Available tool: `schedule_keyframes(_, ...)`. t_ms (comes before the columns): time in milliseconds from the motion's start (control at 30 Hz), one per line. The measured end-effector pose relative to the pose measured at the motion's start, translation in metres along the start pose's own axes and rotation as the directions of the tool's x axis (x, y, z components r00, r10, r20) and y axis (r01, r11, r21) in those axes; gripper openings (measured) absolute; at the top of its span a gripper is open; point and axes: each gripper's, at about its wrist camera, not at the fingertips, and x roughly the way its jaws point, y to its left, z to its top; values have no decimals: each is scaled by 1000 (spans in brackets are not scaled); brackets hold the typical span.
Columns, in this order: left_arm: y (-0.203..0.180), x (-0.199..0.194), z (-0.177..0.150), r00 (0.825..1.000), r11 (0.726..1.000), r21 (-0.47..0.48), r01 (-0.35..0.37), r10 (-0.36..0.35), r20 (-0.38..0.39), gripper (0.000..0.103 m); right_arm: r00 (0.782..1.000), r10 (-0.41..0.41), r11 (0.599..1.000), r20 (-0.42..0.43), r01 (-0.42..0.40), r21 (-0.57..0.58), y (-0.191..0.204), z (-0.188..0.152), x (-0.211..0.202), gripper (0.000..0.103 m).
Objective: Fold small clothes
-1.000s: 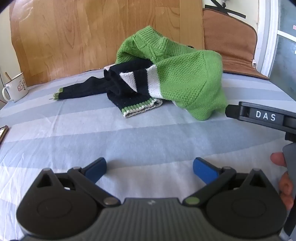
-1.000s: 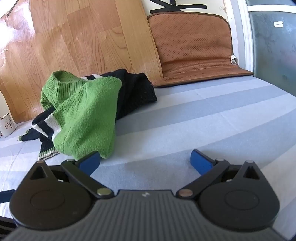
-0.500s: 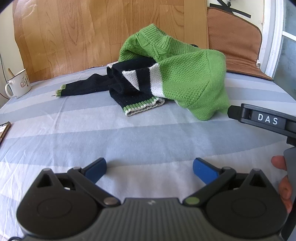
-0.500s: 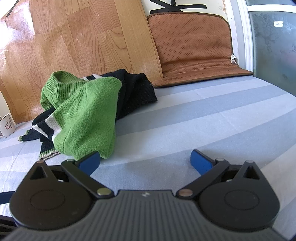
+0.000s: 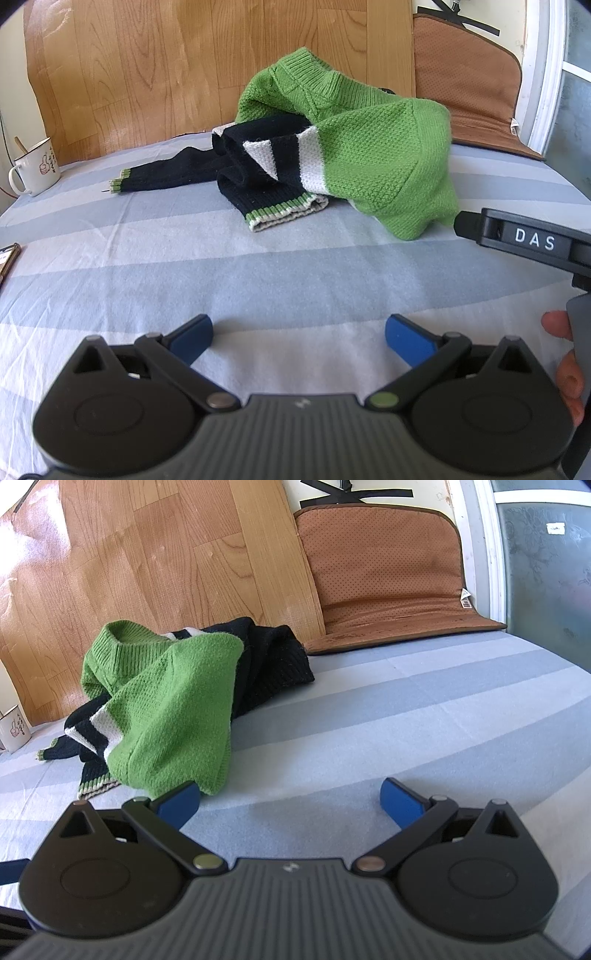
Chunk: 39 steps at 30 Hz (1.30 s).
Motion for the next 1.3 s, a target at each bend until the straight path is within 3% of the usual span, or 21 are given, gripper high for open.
schedule_keyframes(567, 27, 14, 13, 998, 996, -56, -68, 69, 13, 103, 1000, 15, 1000, -1, -15, -6, 1, -1, -1, 103)
schedule_keyframes(1300, 29, 16, 9, 995, 996, -51, -74, 77, 63, 103, 1000, 16, 1000, 0, -16, -4, 1, 0, -1, 103)
